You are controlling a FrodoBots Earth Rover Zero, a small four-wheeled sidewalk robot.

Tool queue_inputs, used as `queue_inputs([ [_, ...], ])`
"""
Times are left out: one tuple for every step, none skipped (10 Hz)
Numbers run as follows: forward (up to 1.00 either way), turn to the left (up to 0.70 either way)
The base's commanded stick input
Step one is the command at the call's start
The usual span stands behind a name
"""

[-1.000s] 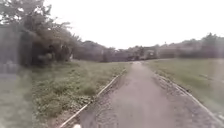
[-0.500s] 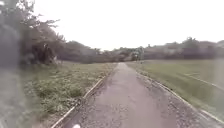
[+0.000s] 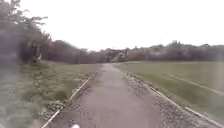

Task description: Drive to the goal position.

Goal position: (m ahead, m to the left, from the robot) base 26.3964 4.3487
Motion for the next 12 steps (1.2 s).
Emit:
queue_inputs([
  [0.7,0.0],
  [0.7,0.0],
  [0.7,0.0],
  [0.7,0.0],
  [0.7,0.0],
  [0.7,0.0],
  [0.7,0.0],
  [0.7,0.0],
  [0.7,0.0],
  [0.7,0.0],
  [0.7,0.0],
  [0.7,0.0],
])
